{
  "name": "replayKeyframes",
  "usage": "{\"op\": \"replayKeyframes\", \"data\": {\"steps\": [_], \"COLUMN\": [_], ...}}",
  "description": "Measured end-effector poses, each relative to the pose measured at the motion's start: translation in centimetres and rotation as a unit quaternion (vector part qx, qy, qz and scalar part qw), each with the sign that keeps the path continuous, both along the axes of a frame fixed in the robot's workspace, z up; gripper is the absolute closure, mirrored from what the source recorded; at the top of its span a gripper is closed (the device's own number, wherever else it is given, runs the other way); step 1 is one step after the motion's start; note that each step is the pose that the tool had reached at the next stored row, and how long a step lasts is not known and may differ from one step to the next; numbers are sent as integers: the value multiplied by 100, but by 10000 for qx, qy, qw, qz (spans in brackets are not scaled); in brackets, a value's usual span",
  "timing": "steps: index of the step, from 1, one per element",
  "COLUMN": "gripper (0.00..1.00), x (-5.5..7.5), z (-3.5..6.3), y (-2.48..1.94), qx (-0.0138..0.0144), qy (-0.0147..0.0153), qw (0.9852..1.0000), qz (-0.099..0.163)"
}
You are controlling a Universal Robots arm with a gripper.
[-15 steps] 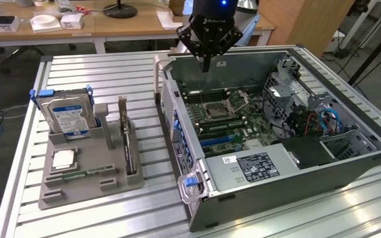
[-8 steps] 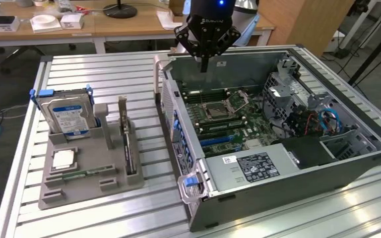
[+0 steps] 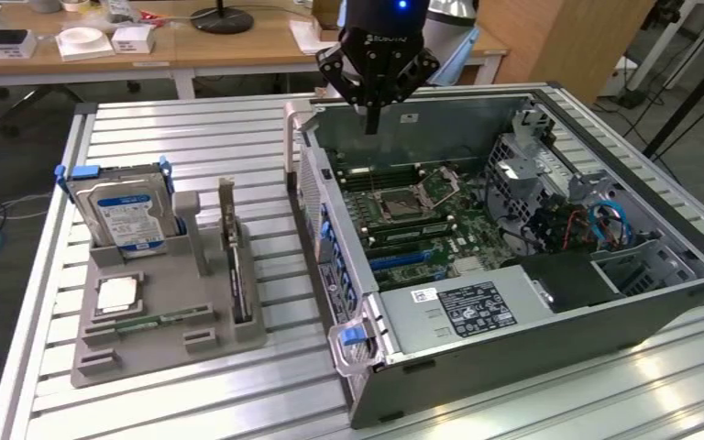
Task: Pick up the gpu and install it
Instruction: 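Reach for the gpu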
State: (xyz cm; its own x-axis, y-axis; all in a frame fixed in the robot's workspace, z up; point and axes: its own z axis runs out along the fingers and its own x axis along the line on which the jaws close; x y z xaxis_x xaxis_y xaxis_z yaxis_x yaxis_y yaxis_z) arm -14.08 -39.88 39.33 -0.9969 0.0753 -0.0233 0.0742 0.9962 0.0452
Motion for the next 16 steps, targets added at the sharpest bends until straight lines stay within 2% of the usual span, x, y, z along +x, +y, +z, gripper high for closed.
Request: {"op": "replayKeyframes", "data": {"steps": [16], "gripper": [89], "x": [-111], "z": [0], "y": [0], "qx": [0], "qy": [0], "qw": [10000], "qz": [0]}}
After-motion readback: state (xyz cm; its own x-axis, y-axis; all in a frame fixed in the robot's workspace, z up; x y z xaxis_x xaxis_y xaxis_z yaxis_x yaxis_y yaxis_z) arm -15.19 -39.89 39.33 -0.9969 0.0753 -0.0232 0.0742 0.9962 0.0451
